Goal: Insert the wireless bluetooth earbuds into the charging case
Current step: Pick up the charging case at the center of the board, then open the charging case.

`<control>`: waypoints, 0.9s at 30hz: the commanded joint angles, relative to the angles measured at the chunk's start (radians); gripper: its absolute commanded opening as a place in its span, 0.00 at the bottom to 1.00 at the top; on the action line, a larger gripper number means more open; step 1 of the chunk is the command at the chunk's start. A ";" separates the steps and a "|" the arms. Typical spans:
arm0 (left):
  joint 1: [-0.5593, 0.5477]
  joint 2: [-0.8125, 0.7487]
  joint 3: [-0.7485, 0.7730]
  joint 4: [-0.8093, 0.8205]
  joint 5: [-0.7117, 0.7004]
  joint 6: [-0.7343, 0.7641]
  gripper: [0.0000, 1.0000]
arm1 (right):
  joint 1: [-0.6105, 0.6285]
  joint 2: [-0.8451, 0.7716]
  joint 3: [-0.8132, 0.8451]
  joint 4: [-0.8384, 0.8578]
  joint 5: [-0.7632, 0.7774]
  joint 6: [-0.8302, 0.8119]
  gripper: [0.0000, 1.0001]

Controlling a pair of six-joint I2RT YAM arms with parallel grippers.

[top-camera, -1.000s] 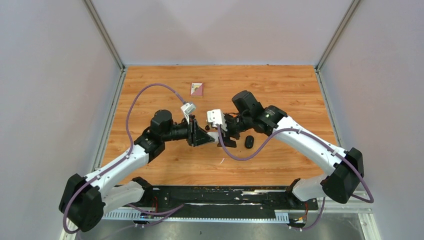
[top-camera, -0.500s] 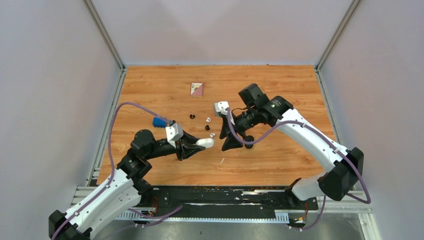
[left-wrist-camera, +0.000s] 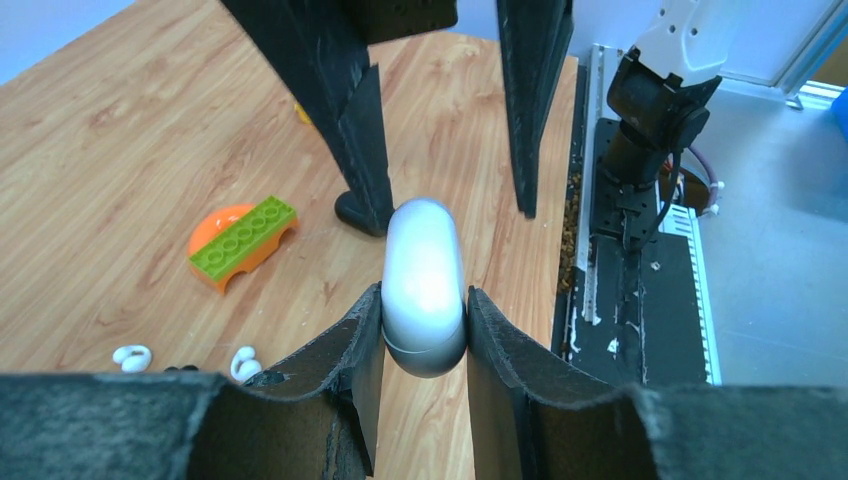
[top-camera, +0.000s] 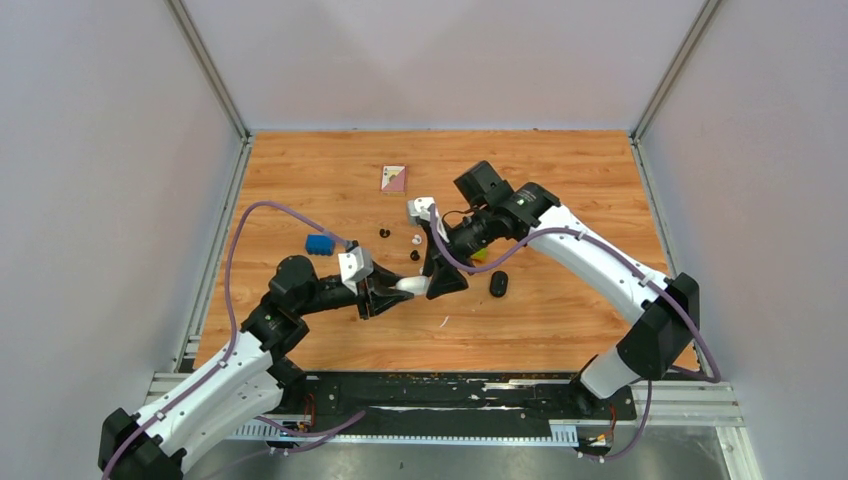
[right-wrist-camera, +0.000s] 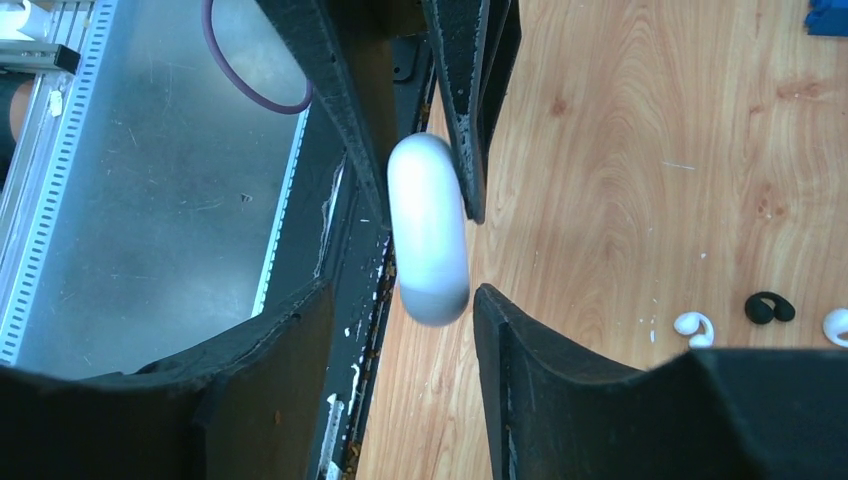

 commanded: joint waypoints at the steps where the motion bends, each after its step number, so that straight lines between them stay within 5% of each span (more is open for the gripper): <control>1: -0.002 0.007 0.002 0.094 0.040 -0.016 0.13 | 0.024 0.040 0.059 0.009 -0.004 -0.003 0.52; 10: -0.002 0.020 0.005 0.096 0.035 -0.025 0.16 | 0.042 0.069 0.111 -0.021 -0.006 -0.023 0.22; 13: -0.004 0.024 0.009 0.091 0.005 -0.045 0.31 | 0.045 0.060 0.107 -0.021 0.027 -0.031 0.10; 19: -0.003 0.047 0.011 0.105 -0.001 -0.097 0.54 | 0.045 0.007 0.114 -0.013 0.080 -0.040 0.07; 27: -0.003 0.051 0.001 0.144 0.026 -0.124 0.58 | 0.045 -0.024 0.113 -0.014 0.096 -0.042 0.07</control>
